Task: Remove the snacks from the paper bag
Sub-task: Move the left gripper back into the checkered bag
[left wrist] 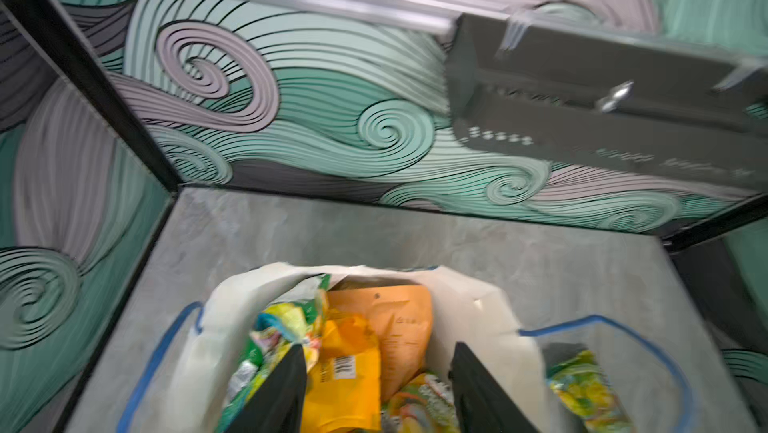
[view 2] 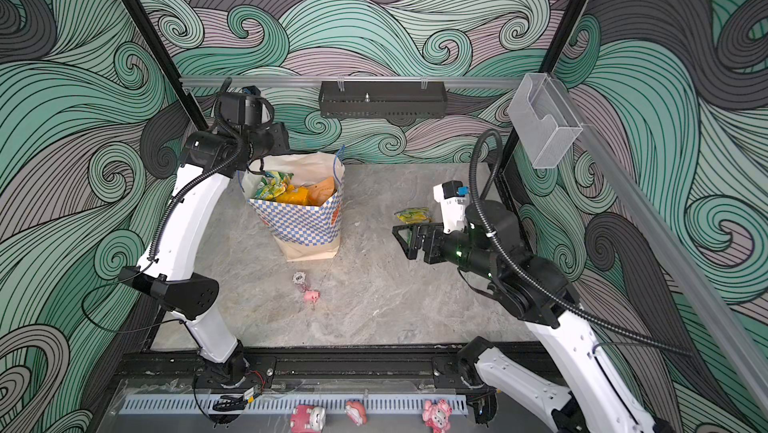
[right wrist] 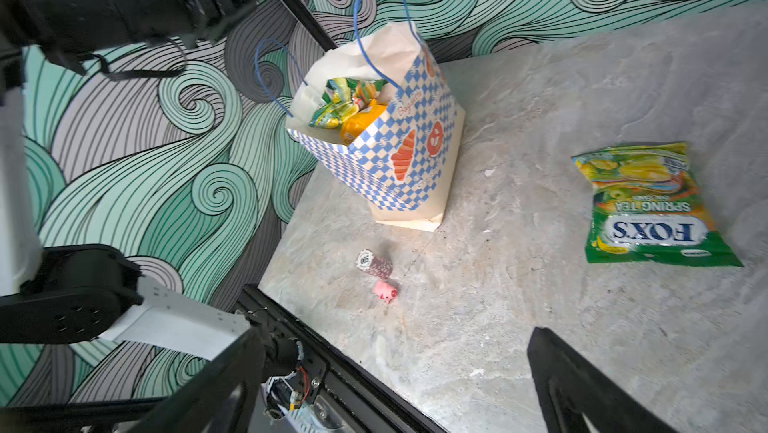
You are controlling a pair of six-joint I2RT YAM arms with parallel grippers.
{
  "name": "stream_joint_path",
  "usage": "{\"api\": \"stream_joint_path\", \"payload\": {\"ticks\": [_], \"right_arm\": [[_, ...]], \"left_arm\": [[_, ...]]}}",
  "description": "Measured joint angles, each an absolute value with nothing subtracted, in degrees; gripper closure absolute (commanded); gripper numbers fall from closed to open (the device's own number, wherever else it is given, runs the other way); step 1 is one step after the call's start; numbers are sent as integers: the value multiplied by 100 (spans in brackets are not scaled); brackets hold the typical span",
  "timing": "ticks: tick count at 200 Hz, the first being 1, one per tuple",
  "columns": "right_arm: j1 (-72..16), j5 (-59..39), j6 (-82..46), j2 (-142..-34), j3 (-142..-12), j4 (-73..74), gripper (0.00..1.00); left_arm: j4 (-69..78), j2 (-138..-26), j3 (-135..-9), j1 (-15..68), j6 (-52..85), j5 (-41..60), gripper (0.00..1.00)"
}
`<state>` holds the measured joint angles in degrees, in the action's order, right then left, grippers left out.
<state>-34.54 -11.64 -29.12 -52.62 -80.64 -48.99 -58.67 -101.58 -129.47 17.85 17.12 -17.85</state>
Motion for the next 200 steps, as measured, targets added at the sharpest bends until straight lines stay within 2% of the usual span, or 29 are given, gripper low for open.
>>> {"api": "stream_joint_path", "payload": {"ticks": [54, 114, 137, 168, 200], "right_arm": [[-3481, -1291, -2954, -5483, -8176, -4480, 1], [-3481, -1072, -3006, -5321, -8147, -4390, 1], [-3481, -982, -3004, -5207, -8136, -4405, 1], [-3481, -891, -2993, -5135, -8121, -4447, 1], [-3481, -858, -2836, -5168, -8130, -4539, 1]], "left_arm": [[-6049, -10307, -11883, 1535, 1269, -2287, 42], [-5815, -10816, -11651, 1527, 1129, -2812, 42], [-5719, -11100, -11620, 1509, 1109, -2928, 37], [-5616, -11310, -11596, 1463, 1083, -2967, 27], [-5487, -11316, -11458, 1413, 1094, -2978, 29]]}}
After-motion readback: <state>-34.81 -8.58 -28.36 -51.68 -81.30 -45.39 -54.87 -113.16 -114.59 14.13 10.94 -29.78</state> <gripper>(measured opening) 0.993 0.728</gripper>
